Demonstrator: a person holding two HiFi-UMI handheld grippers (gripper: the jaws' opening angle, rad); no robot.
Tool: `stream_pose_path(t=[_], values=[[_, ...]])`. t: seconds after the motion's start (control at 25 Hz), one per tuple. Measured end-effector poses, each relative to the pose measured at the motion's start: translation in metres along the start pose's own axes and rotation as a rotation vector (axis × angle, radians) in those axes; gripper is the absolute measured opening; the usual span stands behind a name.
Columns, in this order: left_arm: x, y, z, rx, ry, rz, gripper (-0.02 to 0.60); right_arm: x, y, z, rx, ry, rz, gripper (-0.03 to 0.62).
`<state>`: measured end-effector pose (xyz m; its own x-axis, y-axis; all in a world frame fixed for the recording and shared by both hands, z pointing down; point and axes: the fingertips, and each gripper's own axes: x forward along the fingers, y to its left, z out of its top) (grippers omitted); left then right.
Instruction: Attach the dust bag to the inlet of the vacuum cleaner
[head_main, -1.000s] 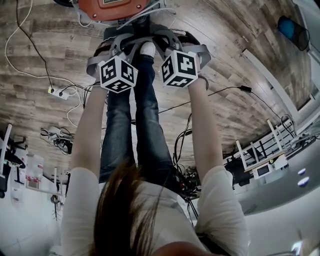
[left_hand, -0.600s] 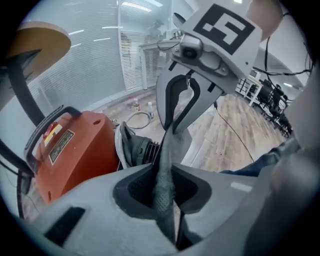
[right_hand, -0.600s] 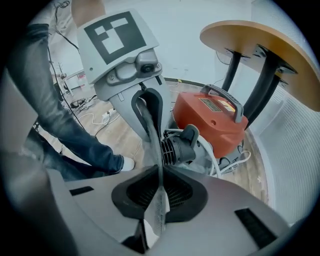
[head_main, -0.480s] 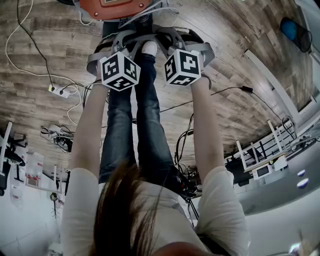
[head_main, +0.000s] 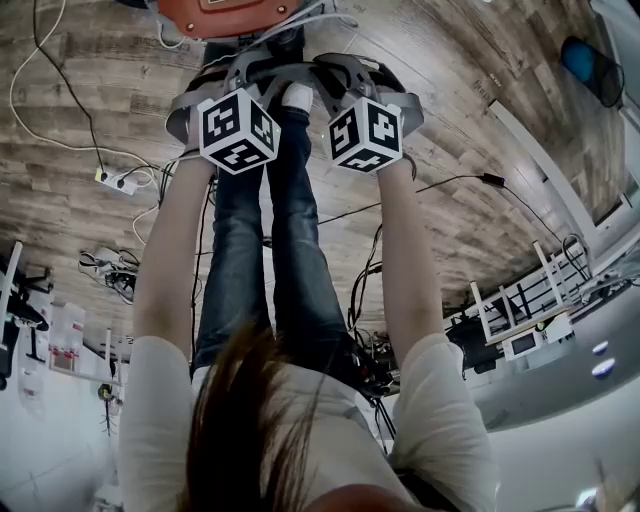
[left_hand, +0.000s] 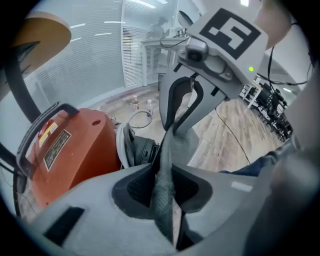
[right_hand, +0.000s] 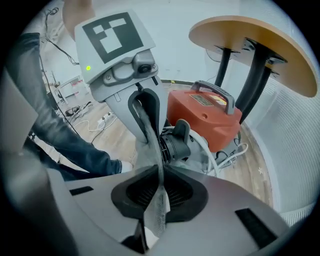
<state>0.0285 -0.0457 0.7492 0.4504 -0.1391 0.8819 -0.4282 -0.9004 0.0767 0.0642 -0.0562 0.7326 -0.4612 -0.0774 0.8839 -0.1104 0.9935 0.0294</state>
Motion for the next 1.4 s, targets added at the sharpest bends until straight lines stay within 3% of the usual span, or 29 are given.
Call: stream_pose_path(t=[0.12,0.32,0.44,0.52,0.72,0.8,1.04,1.12,1.28,1.4], values=[[-0.001,0.003,0.0,0.0,-0.001,-0.014,0.084,0.002,-0.002,0.0,-0.023,0.016,0.007,0.04],[0.0,0.001,-0.007,-0.206,-0.069,0.057,0.084,0.008,-0.005,0.006,-0.185,0.048,0.072,0.044],[0.0,0.0,-0.008,-0.245,-0.088,0.083,0.084,0.009,-0.006,0.008,-0.238,0.057,0.099,0.044],[0.0,0.001,-0.008,-0.216,-0.071,0.068,0.086,0.008,-0.005,0.008,-0.203,0.044,0.086,0.044],[-0.001,0.007,0.001,-0.015,-0.015,0.006,0.098,0.005,-0.007,0.002,-0.034,-0.001,0.004,0.046],[-0.001,0.007,0.001,-0.021,-0.02,0.01,0.101,0.006,-0.007,0.002,-0.062,0.012,0.016,0.046],[-0.001,0.007,-0.002,-0.168,-0.089,0.062,0.097,0.009,-0.01,0.005,-0.205,0.047,0.101,0.046],[0.0,0.007,-0.002,-0.148,-0.084,0.05,0.098,0.009,-0.009,0.005,-0.189,0.046,0.097,0.046],[0.001,0.008,0.0,-0.035,-0.041,-0.005,0.106,0.009,-0.01,0.003,-0.073,0.009,0.049,0.048],[0.002,0.01,0.002,-0.04,-0.061,-0.019,0.107,0.009,-0.012,0.002,-0.069,0.009,0.042,0.05]])
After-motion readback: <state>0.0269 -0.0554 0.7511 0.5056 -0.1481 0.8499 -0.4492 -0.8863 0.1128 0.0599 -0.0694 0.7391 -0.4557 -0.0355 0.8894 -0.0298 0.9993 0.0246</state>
